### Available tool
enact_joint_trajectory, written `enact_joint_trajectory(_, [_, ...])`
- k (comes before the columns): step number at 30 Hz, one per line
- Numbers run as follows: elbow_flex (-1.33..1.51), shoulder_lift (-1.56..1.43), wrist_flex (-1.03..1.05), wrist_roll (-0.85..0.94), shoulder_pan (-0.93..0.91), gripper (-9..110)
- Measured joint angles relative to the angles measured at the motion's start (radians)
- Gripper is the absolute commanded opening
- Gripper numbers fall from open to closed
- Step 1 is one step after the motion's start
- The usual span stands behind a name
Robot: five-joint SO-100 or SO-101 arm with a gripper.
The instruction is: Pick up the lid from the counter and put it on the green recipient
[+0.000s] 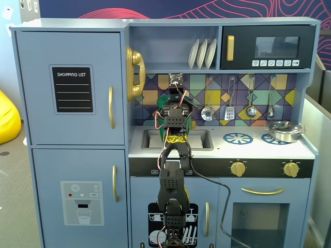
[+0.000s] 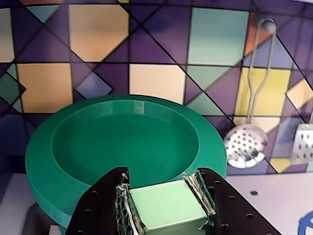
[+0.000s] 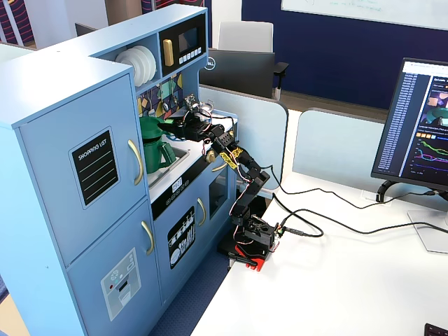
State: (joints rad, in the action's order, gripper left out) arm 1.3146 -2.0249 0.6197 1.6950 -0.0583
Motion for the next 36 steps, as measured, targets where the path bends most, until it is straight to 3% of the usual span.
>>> enact_joint_trajectory(31, [0.12, 0.038, -0.061, 0.034, -0.005, 0])
enact_joint_trajectory(33, [0.12, 0.038, -0.061, 0.034, -0.005, 6])
enact_joint_trajectory(36, [0.12, 0.038, -0.077, 0.025, -0.005, 24])
